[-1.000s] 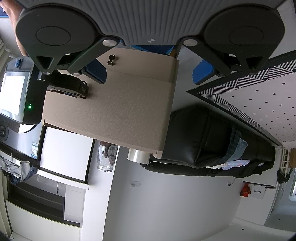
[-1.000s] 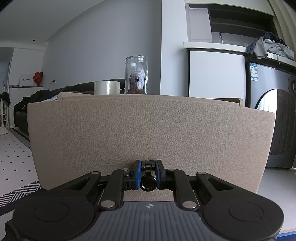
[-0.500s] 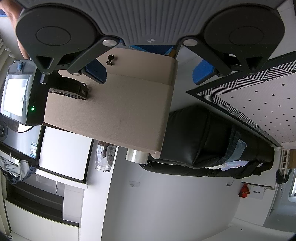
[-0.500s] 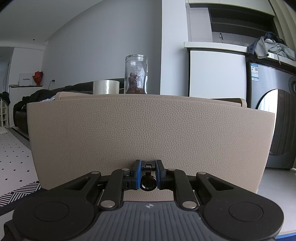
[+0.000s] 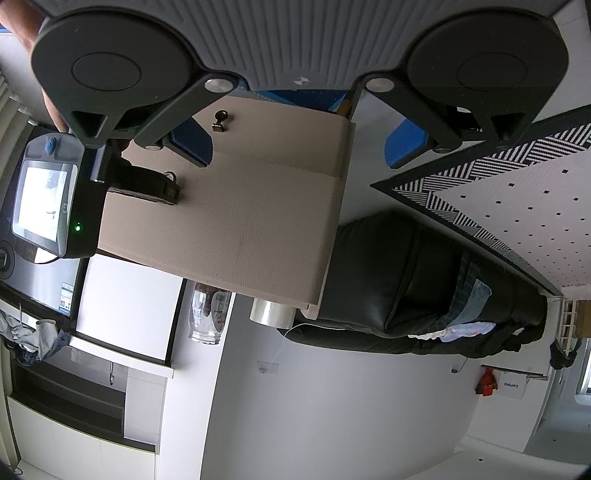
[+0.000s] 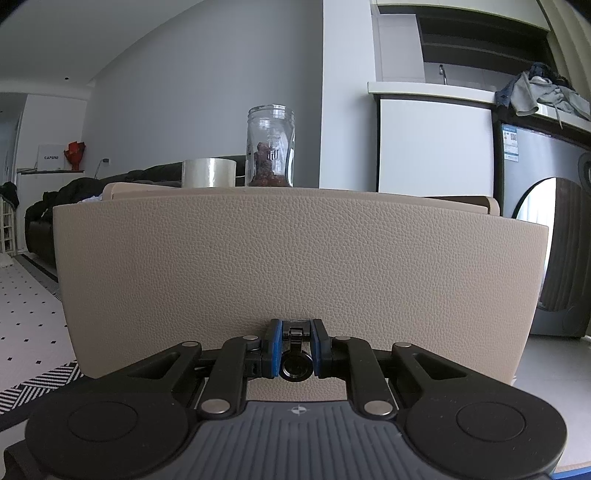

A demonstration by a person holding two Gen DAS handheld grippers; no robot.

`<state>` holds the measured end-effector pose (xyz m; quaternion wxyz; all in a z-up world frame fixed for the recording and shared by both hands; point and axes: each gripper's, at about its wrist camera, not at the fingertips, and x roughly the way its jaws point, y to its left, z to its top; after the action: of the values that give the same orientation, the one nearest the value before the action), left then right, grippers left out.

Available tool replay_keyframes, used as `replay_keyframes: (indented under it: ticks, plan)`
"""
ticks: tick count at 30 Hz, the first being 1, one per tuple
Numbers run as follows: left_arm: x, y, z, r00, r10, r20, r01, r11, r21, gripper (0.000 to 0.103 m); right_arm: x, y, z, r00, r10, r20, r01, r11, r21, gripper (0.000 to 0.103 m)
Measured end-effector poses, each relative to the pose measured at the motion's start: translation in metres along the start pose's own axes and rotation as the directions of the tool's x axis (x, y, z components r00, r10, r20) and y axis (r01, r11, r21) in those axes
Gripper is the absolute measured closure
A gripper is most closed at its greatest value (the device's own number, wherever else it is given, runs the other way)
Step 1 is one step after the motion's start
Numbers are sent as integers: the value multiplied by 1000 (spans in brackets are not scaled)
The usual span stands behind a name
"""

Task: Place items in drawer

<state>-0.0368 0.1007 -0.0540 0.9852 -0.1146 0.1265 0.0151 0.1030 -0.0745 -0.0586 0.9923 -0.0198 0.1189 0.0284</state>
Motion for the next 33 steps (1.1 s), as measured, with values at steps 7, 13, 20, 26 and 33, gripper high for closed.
replay_keyframes:
  ticks: [7, 13, 20, 26, 33]
  plan:
    - [2, 0, 0, 1000, -6, 1, 6, 1000, 0, 1, 13, -1, 4, 1000, 1, -5, -1, 1000, 1, 85]
    - [2, 0, 0, 1000, -7, -1, 7, 1000, 1, 1, 21, -2, 4, 1000, -1, -2, 1, 1000, -8, 85]
    - [4, 1, -1, 1000, -12, -5, 12, 1000, 4, 1, 31, -2, 5, 1000, -5, -1, 5, 1000, -10, 85]
    - [5, 1, -3, 1000, -11, -8, 11, 1000, 1, 1, 40, -2, 5, 1000, -7, 4, 7, 1000, -23, 85]
    - [6, 0, -2, 1000, -13, -10, 13, 1000, 3, 1, 47, -3, 8, 1000, -3, -6, 3, 1000, -1, 85]
